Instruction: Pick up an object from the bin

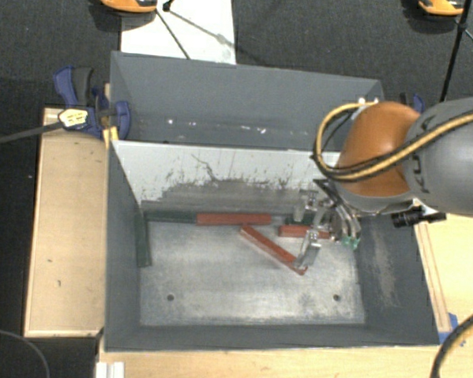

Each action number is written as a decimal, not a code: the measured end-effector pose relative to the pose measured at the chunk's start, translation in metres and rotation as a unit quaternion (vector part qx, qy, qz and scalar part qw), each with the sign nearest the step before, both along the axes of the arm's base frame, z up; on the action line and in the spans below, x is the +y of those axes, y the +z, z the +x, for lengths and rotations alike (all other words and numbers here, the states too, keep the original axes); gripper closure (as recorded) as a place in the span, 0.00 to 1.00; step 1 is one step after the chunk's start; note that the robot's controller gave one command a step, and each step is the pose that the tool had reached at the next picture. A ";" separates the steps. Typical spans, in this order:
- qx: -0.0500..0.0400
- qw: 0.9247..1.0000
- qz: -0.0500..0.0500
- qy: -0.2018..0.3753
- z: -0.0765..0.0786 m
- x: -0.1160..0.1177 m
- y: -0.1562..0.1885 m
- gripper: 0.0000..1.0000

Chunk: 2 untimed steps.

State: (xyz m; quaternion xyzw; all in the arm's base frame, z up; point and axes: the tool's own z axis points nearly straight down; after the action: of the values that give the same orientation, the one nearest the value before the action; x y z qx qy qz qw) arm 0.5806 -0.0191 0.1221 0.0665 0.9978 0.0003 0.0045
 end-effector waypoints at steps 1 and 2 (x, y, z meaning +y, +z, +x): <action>0.005 1.000 0.000 0.014 -0.017 0.002 -0.054 0.00; 0.002 0.999 0.000 -0.041 -0.010 0.018 -0.051 1.00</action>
Offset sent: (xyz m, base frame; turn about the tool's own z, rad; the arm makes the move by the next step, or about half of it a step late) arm -0.0109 0.0182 -0.0521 0.0837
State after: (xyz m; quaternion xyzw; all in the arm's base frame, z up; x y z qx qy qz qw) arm 0.5706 -0.0007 0.0709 0.1070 0.9943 0.0004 0.0020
